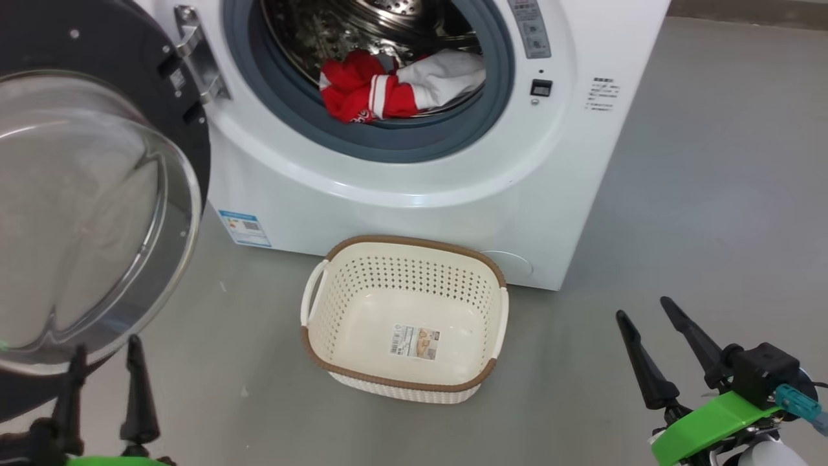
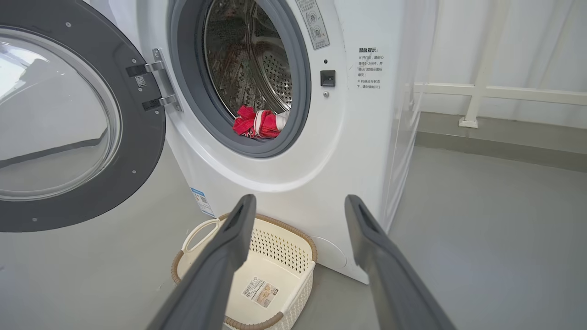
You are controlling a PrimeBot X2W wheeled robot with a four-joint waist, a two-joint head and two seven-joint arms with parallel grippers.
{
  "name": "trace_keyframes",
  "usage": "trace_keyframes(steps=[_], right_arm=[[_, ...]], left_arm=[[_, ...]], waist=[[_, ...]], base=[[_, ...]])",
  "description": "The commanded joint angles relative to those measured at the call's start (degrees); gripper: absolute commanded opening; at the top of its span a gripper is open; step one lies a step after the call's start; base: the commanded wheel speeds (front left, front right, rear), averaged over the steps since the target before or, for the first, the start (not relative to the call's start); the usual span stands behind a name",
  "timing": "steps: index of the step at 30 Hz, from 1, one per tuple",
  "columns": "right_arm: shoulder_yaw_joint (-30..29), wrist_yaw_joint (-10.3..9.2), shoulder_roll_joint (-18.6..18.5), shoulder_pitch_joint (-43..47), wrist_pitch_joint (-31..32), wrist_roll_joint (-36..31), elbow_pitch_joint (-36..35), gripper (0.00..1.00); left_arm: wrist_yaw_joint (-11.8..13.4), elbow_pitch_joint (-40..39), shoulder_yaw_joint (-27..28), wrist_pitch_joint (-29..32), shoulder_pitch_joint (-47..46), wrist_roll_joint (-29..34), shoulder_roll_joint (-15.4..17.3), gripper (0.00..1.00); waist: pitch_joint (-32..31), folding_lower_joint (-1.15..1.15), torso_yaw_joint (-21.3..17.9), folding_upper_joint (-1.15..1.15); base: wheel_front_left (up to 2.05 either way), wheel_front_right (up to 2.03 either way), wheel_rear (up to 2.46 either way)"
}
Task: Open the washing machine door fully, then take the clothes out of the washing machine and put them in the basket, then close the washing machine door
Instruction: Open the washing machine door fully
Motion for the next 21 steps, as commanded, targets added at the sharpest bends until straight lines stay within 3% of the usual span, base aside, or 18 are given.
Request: trace_keyframes(steps=[1,21], right_arm=[[0.2,0.36,-0.7,-0.3,-0.5,0.0,-1.6,1.0],[-4.2,0.36,0.0,0.0,-0.5,-0.3,-3.2,1.0]], left_arm=[[-0.3,-2.7,-0.1,-0.3,0.5,-0.7,1.0,1.0],[-0.3,-7.7,-11.3,-0.3,3.5,-3.6,2.3,1.0]], waist=[[0.0,0.0,-1.5,0.0],[1.5,0.0,-11.6,0.0]], base=[[0.0,0.0,0.0],[0.0,0.0,0.0]])
